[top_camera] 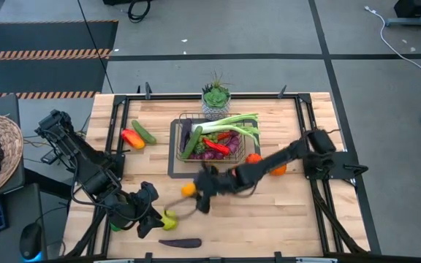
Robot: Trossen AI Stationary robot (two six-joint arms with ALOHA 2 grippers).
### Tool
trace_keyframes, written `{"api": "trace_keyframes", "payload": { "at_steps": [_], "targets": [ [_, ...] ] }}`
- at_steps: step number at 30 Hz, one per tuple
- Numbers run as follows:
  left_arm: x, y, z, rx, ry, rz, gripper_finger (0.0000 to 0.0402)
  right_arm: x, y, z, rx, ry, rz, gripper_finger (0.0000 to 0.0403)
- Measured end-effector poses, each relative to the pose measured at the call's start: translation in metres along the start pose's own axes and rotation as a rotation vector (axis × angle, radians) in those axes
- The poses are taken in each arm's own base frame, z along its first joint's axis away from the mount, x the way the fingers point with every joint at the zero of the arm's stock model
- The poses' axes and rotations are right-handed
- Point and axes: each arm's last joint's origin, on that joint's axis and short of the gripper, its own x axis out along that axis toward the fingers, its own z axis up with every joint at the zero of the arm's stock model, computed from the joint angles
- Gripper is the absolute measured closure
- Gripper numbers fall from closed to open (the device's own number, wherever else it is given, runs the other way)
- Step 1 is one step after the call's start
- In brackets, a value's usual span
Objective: Build produce basket
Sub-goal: Put the yellow lemon into the wire basket, then put the eggplant into the wire basket
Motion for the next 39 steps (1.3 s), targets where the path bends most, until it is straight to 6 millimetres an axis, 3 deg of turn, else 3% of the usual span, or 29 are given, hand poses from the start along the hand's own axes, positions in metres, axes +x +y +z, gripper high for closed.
{"api": "trace_keyframes", "payload": {
  "at_steps": [8, 15, 22, 31, 39],
  "targets": [
    [0.0, 0.0, 0.001, 0.011, -0.029, 0.005, 0.023, -0.041, -0.058, 0.044, 0.078, 0.046, -0.189, 0.0155],
    [0.0, 0.0, 0.001, 0.016, -0.038, 0.007, 0.023, -0.072, -0.091, 0.062, 0.136, 0.073, -0.285, 0.0154],
    [0.0, 0.0, 0.002, 0.048, -0.052, 0.009, 0.023, -0.077, -0.097, 0.064, 0.189, 0.092, -0.268, 0.0133],
    [0.0, 0.0, 0.002, 0.179, -0.06, 0.015, 0.023, -0.078, -0.1, 0.053, 0.206, 0.232, -0.265, 0.0048],
    [0.032, -0.003, -0.004, 0.426, -0.056, 0.043, 0.022, -0.08, -0.089, 0.046, 0.313, 0.35, -0.106, 0.0012]
  ]
}}
